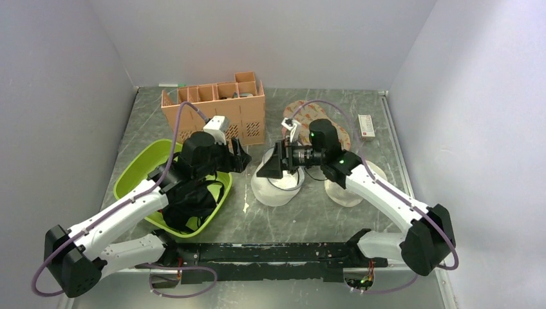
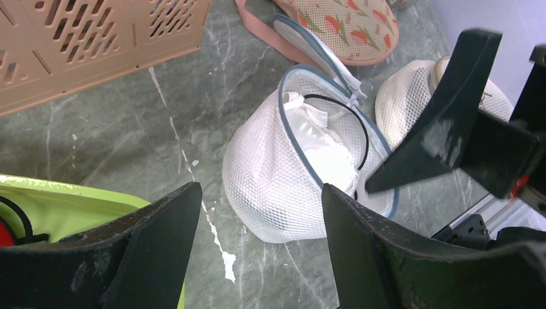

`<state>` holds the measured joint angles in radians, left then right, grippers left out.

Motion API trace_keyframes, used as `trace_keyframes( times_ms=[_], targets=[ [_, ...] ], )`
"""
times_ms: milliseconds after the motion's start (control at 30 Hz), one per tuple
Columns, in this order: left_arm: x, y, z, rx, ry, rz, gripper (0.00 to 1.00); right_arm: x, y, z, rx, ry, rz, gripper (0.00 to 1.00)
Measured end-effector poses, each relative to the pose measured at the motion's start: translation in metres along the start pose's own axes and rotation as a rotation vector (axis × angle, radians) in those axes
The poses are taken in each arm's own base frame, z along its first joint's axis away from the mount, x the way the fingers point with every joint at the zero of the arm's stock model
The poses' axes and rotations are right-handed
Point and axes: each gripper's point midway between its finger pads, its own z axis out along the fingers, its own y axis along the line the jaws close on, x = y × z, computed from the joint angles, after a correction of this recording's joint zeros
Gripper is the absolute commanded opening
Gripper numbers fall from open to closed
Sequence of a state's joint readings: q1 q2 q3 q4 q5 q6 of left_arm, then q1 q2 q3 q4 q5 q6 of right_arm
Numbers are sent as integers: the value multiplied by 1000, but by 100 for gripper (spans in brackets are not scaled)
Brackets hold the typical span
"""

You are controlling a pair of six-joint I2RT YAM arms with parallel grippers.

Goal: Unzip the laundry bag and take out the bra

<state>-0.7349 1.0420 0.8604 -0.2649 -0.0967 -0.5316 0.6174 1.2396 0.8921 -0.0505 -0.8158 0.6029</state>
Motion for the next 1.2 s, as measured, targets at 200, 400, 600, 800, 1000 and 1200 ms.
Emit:
trace_keyframes(
  times_ms=[200,400,600,800,1000,1200],
  targets=[
    [2,-4,5,17,17,16,79,-33,-77,-47,478,-163,30,77],
    [0,-30,30,90,95,64,69,-10,-162,-108,753,-204,180,70],
    [1,-74,63,162,172,224,68,38,-173,-90,667,-95,247,65],
    [27,-85,102,142,284,458,62,52,-175,-83,623,-83,264,50],
    [46,-67,124,71,371,600,63,46,-171,-79,584,-116,251,33],
    [47,-57,135,21,384,654,64,43,-168,-75,550,-130,257,20]
  ],
)
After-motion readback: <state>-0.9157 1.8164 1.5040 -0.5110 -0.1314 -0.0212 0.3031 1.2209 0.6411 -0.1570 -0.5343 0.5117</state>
